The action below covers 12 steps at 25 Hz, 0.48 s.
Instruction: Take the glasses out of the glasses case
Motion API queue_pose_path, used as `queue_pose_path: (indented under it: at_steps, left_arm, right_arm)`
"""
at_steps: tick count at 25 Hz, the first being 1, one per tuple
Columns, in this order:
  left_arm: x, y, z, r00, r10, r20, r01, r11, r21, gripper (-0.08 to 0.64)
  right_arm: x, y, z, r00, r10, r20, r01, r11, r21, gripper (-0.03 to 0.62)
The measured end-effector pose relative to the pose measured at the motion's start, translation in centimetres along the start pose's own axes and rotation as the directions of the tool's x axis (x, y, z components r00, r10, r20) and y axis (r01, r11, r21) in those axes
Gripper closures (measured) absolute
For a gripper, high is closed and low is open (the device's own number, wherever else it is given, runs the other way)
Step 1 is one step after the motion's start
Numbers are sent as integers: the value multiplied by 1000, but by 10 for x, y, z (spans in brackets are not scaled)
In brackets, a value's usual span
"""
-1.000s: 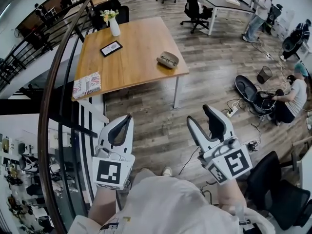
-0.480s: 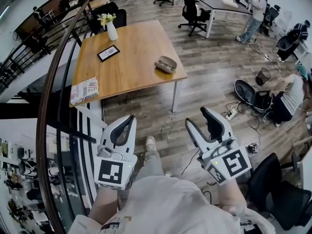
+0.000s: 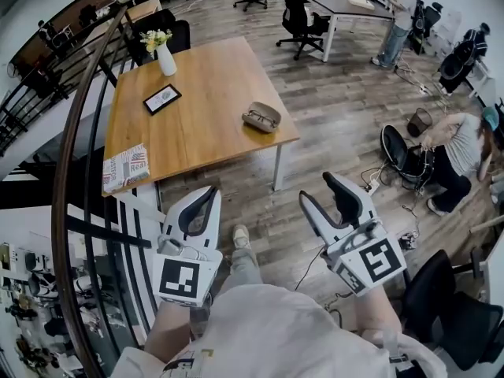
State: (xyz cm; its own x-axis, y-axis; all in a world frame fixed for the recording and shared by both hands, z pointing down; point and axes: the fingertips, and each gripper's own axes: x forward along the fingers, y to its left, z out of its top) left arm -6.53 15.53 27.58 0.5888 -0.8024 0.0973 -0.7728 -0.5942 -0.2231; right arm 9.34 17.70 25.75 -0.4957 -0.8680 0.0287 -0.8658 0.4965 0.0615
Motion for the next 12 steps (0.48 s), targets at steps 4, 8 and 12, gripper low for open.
queue_pose_path:
  at_steps: [4, 8, 12]
  left_arm:
    - [42, 36, -6, 1000, -28, -9, 28, 1000, -1, 543]
    - [85, 74, -10, 999, -53, -12, 53, 999, -13, 543]
    - [128, 117, -13, 997, -74, -16, 74, 997, -15, 543]
  right_arm:
    - [51, -19, -3, 1000, -8, -22, 8, 1000, 5, 362]
    - [104, -36, -6, 998, -14, -54, 15, 1000, 5, 362]
    - [158, -64, -1, 997, -42, -58, 42, 999, 1, 362]
